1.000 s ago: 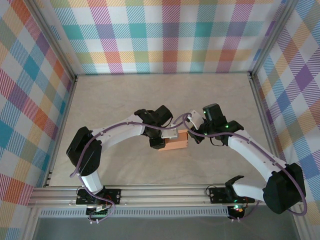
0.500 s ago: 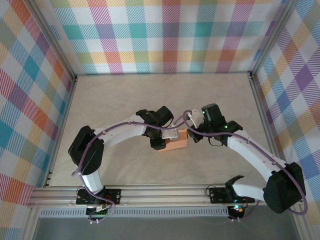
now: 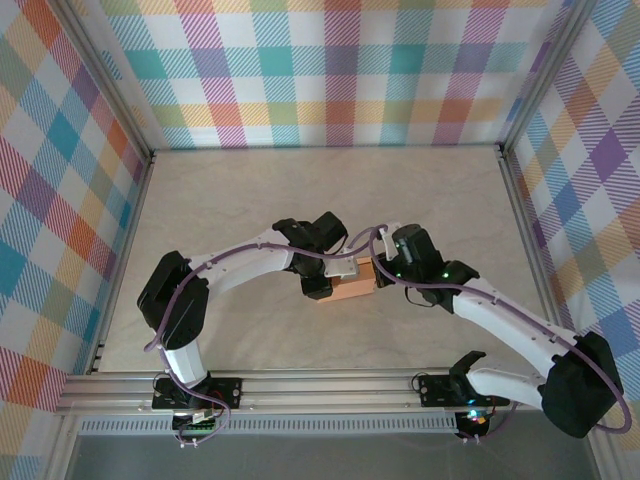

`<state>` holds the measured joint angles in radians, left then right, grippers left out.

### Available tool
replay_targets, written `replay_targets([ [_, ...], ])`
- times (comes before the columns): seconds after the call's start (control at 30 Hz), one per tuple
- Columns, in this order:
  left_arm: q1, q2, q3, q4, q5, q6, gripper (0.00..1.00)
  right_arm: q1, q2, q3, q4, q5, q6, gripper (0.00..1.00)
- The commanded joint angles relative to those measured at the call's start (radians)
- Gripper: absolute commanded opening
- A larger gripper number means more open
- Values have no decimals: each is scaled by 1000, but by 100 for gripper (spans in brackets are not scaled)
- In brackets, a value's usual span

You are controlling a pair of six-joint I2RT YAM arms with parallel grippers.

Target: Fold the paper box

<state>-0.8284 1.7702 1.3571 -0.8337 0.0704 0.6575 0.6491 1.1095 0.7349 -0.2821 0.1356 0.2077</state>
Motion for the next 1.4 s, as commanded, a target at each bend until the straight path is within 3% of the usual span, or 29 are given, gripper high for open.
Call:
replay_targets([
  [0.0,5,32,8,-8,-6,-14,41,33,-10,-28,63,157,137,0],
  [0.17,6,32,5,-7,-14,-15,41,88,1,-43,85,266,185,0],
  [0.9,5,57,33,-21,-15,-31,43,110,-70,-263,265,280,243,0],
  [1.17,2,22,20,8,-29,-48,61,117,-71,-252,260,292,200,0],
  [1.37,3,8,19,13,-32,-55,67,134,-59,-228,242,314,157,0],
])
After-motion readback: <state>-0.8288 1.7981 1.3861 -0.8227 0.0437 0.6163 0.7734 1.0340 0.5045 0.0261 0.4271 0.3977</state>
